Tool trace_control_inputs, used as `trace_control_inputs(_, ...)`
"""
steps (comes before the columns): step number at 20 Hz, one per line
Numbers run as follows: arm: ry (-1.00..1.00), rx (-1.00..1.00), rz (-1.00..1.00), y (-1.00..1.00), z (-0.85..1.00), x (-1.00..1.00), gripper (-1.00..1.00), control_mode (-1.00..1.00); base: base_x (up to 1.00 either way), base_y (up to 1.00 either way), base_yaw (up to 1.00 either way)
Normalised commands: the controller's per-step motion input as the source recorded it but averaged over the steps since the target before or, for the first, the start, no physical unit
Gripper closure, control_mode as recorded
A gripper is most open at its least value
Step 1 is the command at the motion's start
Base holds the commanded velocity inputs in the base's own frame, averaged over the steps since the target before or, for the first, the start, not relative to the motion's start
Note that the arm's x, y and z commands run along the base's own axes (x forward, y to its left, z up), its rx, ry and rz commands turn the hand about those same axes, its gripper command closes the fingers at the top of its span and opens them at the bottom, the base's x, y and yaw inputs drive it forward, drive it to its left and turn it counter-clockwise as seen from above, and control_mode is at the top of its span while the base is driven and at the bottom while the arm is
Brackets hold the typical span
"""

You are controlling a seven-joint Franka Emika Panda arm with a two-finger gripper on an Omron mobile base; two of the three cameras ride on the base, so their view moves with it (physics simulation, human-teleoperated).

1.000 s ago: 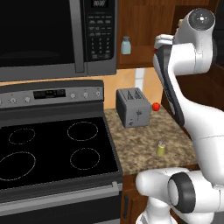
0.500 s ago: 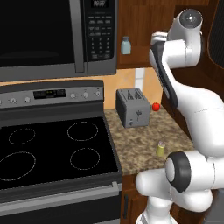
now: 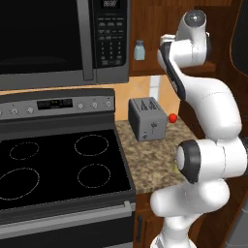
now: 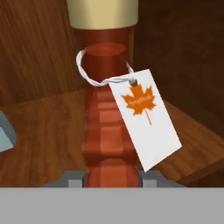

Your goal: Put the shaker and condiment bottle from the counter next to their counterparts in the cabinet.

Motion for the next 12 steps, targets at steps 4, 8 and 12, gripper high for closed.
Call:
trace_control_inputs(4, 0.0, 0.0, 0.01, -0.14, -0.27, 0.69, 1.0, -1.0, 0.0, 0.0, 0.0)
trace_control_inputs(8, -0.01, 0.0, 0.02, -0.25, -0.34, 0.54, 1.0, -1.0, 0.0, 0.0, 0.0)
trace_control_inputs(12, -0.3, 0.0, 0.04, -0.42, -0.49, 0.07, 1.0, -1.0, 0.0, 0.0, 0.0)
